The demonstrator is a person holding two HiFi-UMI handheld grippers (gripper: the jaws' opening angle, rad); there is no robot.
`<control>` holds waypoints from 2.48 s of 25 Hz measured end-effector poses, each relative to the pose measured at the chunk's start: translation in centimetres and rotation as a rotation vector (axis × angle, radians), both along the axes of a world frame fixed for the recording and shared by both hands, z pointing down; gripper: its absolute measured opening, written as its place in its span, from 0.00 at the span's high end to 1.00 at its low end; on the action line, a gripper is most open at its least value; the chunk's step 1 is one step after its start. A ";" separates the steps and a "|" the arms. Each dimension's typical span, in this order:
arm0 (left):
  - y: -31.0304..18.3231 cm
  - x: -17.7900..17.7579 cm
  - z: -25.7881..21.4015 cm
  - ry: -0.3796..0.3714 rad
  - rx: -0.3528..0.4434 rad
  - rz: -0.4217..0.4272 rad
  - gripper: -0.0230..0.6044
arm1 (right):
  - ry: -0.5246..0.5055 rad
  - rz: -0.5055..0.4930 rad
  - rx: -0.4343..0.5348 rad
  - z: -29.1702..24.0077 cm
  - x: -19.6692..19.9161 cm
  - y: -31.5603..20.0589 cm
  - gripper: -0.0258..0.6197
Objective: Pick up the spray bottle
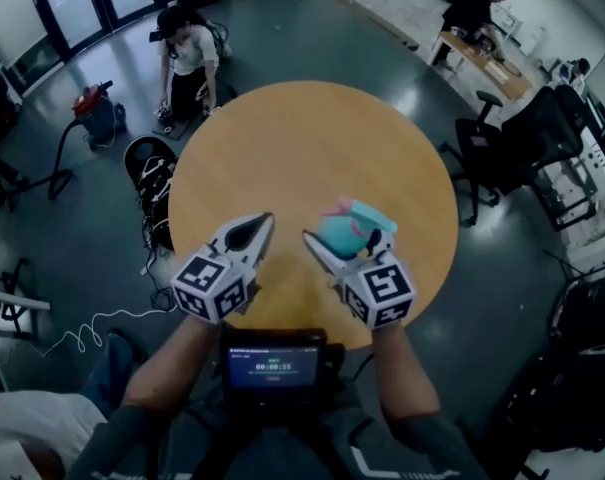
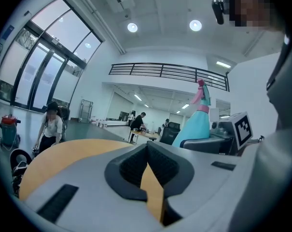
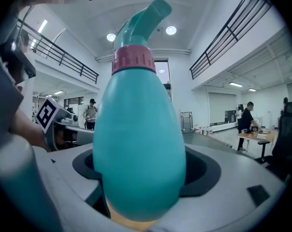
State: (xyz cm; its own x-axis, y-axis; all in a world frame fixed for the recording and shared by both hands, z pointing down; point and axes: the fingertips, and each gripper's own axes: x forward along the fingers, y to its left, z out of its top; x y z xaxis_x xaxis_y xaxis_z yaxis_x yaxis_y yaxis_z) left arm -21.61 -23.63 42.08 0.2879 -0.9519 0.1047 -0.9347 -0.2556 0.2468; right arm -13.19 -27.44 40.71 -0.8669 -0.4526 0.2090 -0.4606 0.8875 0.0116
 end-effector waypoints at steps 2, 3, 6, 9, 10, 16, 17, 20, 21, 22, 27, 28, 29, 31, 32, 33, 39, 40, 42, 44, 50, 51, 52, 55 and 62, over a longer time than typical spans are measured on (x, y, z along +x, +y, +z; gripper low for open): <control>0.1 0.4 -0.4 0.003 0.007 0.017 0.97 | 0.002 0.014 0.002 -0.3 0.6 0.1 0.27; 0.1 0.8 -0.6 0.004 0.006 0.027 0.97 | 0.003 0.024 0.002 -0.4 1.0 0.2 0.27; 0.0 2.4 -1.0 0.016 -0.005 0.058 0.97 | -0.010 0.066 -0.001 -1.0 3.1 0.3 0.27; -0.9 4.5 -2.4 0.036 0.014 0.113 0.97 | -0.034 0.143 0.011 -2.6 5.9 -0.1 0.27; -1.3 5.7 -2.8 0.037 0.024 0.147 0.97 | -0.036 0.177 0.019 -3.1 7.2 -0.3 0.27; -3.1 14.4 -4.3 0.043 0.050 0.355 0.97 | -0.023 0.380 0.063 -5.1 16.1 1.0 0.27; -3.2 16.1 -4.6 0.046 0.055 0.396 0.97 | -0.021 0.427 0.069 -5.5 17.9 1.4 0.27; -3.7 21.9 -5.0 0.051 0.056 0.535 0.97 | -0.018 0.582 0.079 -6.1 24.0 2.7 0.27; -3.8 23.8 -4.9 0.050 0.053 0.576 0.97 | -0.018 0.629 0.081 -6.0 25.9 3.1 0.27; -3.8 25.6 -4.7 0.049 0.050 0.615 0.97 | -0.016 0.672 0.081 -5.9 27.8 3.6 0.27; -2.2 33.5 -4.1 0.039 0.041 0.813 0.97 | -0.036 0.890 0.071 -4.7 35.6 6.9 0.27; -1.7 34.8 -4.0 0.036 0.040 0.849 0.97 | -0.049 0.926 0.071 -4.7 36.7 7.7 0.27; -1.2 35.8 -3.9 0.032 0.040 0.882 0.97 | -0.055 0.957 0.073 -4.6 37.7 8.5 0.27; -0.5 37.6 -3.6 0.021 0.039 0.934 0.97 | -0.040 1.021 0.079 -4.5 39.3 9.7 0.27; -0.2 38.2 -3.6 0.016 0.040 0.954 0.97 | -0.032 1.052 0.082 -4.5 40.0 10.3 0.27; -0.1 38.9 -3.6 0.012 0.042 0.973 0.97 | -0.032 1.079 0.083 -4.5 40.7 10.7 0.27; 0.2 41.7 -4.4 -0.009 0.056 1.060 0.97 | -0.031 1.168 0.085 -5.0 43.1 11.7 0.28; 0.2 42.0 -4.5 -0.016 0.056 1.072 0.97 | -0.040 1.176 0.082 -5.0 43.3 11.7 0.28; 0.5 42.4 -4.1 -0.021 0.043 1.092 0.97 | -0.059 1.190 0.063 -4.6 43.7 11.8 0.28; 0.9 42.7 -3.6 -0.023 0.035 1.104 0.97 | -0.056 1.209 0.056 -4.3 44.1 12.1 0.28; 1.3 43.4 -3.6 -0.026 0.035 1.113 0.97 | -0.039 1.233 0.050 -4.2 45.0 12.6 0.28; 1.3 43.4 -3.5 -0.028 0.034 1.117 0.97 | -0.038 1.235 0.048 -4.2 44.9 12.5 0.28; 1.4 43.4 -3.5 -0.033 0.033 1.122 0.97 | -0.037 1.237 0.047 -4.3 44.9 12.5 0.28; 1.5 43.2 -3.6 -0.048 0.038 1.123 0.97 | -0.044 1.240 0.045 -4.3 44.9 12.6 0.28; 1.3 42.8 -3.5 -0.060 0.044 1.111 0.97 | -0.039 1.249 0.039 -3.6 44.8 12.8 0.28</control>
State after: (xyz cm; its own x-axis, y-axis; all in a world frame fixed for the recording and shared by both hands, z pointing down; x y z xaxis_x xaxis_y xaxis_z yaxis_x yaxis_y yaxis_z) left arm 21.23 -22.29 38.62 0.9779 -0.1718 0.1195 -0.1914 -0.9651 0.1789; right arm 31.59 -14.66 37.06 0.1543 -0.9749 0.1606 -0.9876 -0.1571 -0.0047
